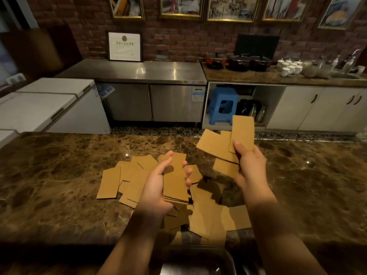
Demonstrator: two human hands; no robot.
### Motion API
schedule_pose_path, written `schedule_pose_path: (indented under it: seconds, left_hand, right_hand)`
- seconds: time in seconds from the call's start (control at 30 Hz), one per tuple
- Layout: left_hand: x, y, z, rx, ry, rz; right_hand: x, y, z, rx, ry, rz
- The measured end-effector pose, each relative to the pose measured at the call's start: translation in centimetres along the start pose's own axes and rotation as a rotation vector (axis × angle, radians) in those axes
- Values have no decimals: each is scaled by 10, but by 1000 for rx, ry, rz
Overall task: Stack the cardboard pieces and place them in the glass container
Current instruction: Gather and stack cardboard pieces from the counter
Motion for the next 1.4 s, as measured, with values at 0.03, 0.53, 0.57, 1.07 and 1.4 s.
schedule_pose_path:
  seconds: [0.03, 0.53, 0.57, 1.07, 1.4]
  left_hand:
    - [2, -1, 1, 33, 16, -16]
    - [16, -21, 26, 459, 147, -4]
    - [15, -21, 25, 468, 135, 5]
    - [22, -21, 32, 329, -28, 18]
    - [18, -22, 35, 327, 90, -76]
  right_hand:
    - [5, -8, -2, 70, 64, -45]
    - [36, -56, 7, 249, 332, -203]
    - [35, -56, 7, 257, 336, -218]
    - [32, -85, -6, -830, -297, -782]
    - [29, -58, -3, 171, 355, -292]
Point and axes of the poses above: each hand's wrist, its own y-axis towards the middle knuckle, its own x-axis out of the palm, z = x × y, the point moved 2 cm from there along y, towards the middle knuckle, and after that the axes turned 10 degrees about -x, right-handed, at the moved point
